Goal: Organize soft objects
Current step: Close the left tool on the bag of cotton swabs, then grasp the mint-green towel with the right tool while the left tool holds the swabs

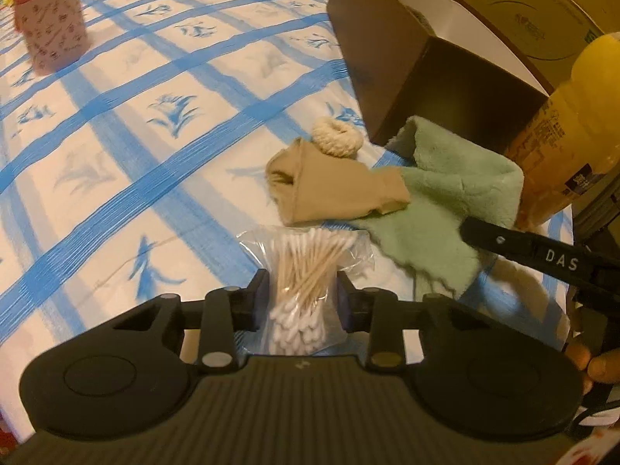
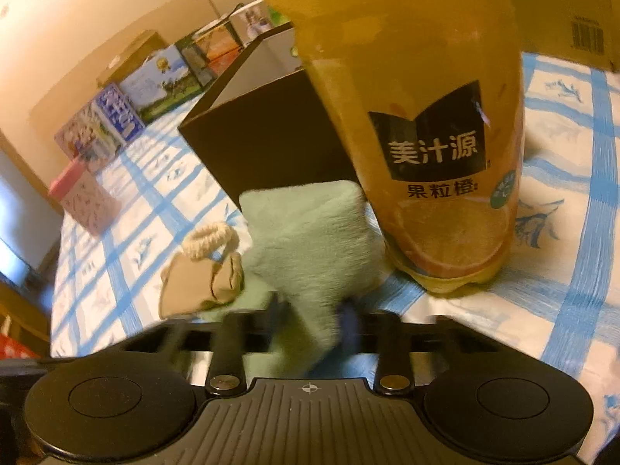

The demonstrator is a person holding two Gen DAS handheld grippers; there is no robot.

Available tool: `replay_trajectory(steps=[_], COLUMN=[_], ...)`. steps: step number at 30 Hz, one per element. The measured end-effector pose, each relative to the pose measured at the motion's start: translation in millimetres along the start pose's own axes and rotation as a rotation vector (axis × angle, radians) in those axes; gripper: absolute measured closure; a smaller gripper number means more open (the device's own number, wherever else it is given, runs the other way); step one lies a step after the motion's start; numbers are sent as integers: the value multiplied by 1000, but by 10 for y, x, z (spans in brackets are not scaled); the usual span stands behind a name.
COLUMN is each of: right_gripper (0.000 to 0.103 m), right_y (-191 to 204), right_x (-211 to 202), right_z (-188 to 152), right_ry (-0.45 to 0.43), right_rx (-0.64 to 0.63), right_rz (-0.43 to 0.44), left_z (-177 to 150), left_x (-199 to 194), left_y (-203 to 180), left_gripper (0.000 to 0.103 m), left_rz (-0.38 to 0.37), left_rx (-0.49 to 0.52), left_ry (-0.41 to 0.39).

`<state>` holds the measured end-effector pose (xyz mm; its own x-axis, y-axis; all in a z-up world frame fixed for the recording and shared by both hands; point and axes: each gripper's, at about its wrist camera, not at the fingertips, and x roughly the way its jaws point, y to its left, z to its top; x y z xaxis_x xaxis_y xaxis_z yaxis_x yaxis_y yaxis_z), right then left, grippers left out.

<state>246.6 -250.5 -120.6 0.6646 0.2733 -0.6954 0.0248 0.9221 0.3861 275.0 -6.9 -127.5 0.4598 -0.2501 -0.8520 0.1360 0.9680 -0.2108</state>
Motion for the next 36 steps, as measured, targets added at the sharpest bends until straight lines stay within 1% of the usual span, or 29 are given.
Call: replay_trajectory(steps=[2, 4, 7, 12, 16, 18, 20, 24, 27, 29, 31, 34, 36], right_gripper=[89, 90, 90, 90, 89, 78, 40, 35, 31, 26, 21, 21, 21], right_y=[7, 36, 105, 188, 297, 369, 406, 413, 412, 418, 406, 375, 366], right_x=[-47, -124, -252, -508, -617, -668, -713, -808, -820, -771, -691, -453, -362], right_z=[-13, -32, -87, -294, -444, -506, -543, -526, -491, -469, -437, -424, -439], right_ry=[2, 9, 45, 148, 259, 276, 269, 223, 178, 145, 143, 188, 190], right_rx=[-25, -53, -92, -144, -208, -272, -320, -366, -416, -445, -456, -439, -422], right_rz=[10, 20, 36, 50, 87, 74, 42, 8, -50, -75, -69, -56, -44], left_z=[-46, -87, -143, -285, -404, -455, -492, -521, -512, -504, -500, -492, -484], left_x=[-44, -90, -154, -251, -313, -340, -361, -376, -364, -351, -336, -321, -312], left_y=[36, 75, 136, 186, 159, 155, 158, 165, 176, 176, 174, 161, 155], left_gripper=[71, 71, 71, 71, 71, 71, 71, 70, 69, 68, 67, 67, 67], left_rz=[9, 21, 37, 42, 34, 30, 26, 23, 20, 18, 20, 24, 26], left_rx=[-5, -12, -24, -35, -31, -37, -45, -51, -58, -59, -57, -49, -44], left_ry=[3, 5, 9, 17, 24, 25, 27, 27, 29, 29, 27, 25, 25])
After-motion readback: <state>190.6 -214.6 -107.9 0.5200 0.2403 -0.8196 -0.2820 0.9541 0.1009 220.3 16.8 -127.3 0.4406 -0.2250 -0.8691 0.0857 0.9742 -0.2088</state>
